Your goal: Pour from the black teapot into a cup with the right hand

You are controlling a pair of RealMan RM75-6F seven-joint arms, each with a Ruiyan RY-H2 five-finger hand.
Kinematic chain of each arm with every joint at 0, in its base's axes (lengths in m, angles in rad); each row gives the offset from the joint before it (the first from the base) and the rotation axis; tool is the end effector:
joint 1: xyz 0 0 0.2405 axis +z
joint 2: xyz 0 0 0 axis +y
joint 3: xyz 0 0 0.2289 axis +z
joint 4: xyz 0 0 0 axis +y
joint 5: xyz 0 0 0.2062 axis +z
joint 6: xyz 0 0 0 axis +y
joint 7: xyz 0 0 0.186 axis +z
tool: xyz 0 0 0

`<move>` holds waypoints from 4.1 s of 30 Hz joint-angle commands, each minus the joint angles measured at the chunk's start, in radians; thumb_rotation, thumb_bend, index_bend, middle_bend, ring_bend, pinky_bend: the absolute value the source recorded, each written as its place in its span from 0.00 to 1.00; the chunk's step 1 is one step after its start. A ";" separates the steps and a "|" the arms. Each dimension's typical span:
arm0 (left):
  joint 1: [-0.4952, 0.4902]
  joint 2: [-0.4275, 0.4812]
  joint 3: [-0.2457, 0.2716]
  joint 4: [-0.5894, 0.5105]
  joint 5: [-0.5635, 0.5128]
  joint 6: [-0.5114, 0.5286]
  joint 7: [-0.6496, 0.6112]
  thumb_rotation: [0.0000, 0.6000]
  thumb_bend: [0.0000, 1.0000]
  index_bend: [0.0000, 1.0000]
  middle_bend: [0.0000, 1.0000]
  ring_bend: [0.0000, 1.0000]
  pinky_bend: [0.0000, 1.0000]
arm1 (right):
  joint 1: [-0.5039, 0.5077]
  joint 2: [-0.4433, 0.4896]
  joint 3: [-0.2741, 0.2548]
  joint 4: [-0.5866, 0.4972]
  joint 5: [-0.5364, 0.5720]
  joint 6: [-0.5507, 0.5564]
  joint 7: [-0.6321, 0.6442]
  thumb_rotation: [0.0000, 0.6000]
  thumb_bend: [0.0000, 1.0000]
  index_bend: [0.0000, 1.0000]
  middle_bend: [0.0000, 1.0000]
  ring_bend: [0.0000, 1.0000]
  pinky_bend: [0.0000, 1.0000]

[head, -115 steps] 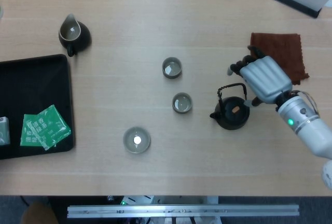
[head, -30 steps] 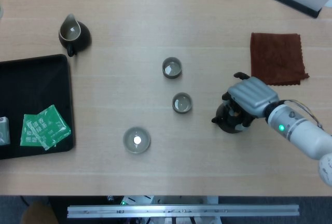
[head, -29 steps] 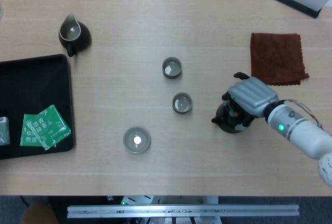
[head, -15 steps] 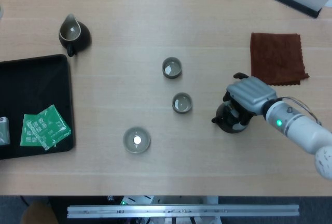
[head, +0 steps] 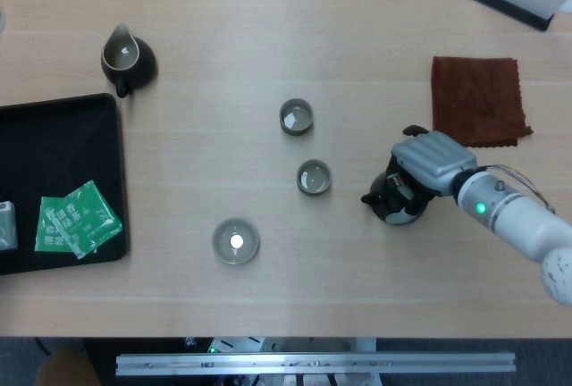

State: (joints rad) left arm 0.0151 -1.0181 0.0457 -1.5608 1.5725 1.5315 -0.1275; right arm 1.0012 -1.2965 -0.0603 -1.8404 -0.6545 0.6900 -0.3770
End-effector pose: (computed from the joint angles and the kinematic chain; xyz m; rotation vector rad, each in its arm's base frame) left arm -0.3154 0.1712 0.1729 -1.4137 -0.9596 -0.8134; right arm -0.1287 -0.2939 -0.0503 2.1632 -1.3375 0.4628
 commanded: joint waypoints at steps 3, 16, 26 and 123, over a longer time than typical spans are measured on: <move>0.000 0.001 0.000 0.000 -0.001 0.000 0.000 1.00 0.38 0.13 0.18 0.01 0.04 | -0.006 0.002 0.012 -0.003 -0.013 0.009 0.029 0.71 0.00 0.87 0.87 0.84 0.08; 0.000 0.000 0.000 0.003 0.004 0.001 -0.009 1.00 0.38 0.13 0.18 0.01 0.04 | -0.024 0.030 0.032 -0.016 -0.061 0.030 0.081 0.48 0.00 0.95 0.93 0.90 0.08; 0.000 -0.001 0.000 0.007 0.008 0.003 -0.012 1.00 0.38 0.13 0.18 0.01 0.04 | -0.028 0.050 0.026 -0.051 -0.074 0.098 0.039 0.48 0.37 0.95 0.93 0.90 0.08; 0.049 -0.017 0.001 0.029 0.007 0.066 -0.037 1.00 0.38 0.13 0.18 0.01 0.04 | 0.217 -0.210 0.048 0.014 0.006 0.333 -0.625 0.68 0.53 0.97 0.90 0.88 0.08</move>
State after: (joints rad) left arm 0.0644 -1.0344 0.0469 -1.5324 1.5800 1.5973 -0.1642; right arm 1.2158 -1.5043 -0.0117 -1.8256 -0.6511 1.0220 -0.9980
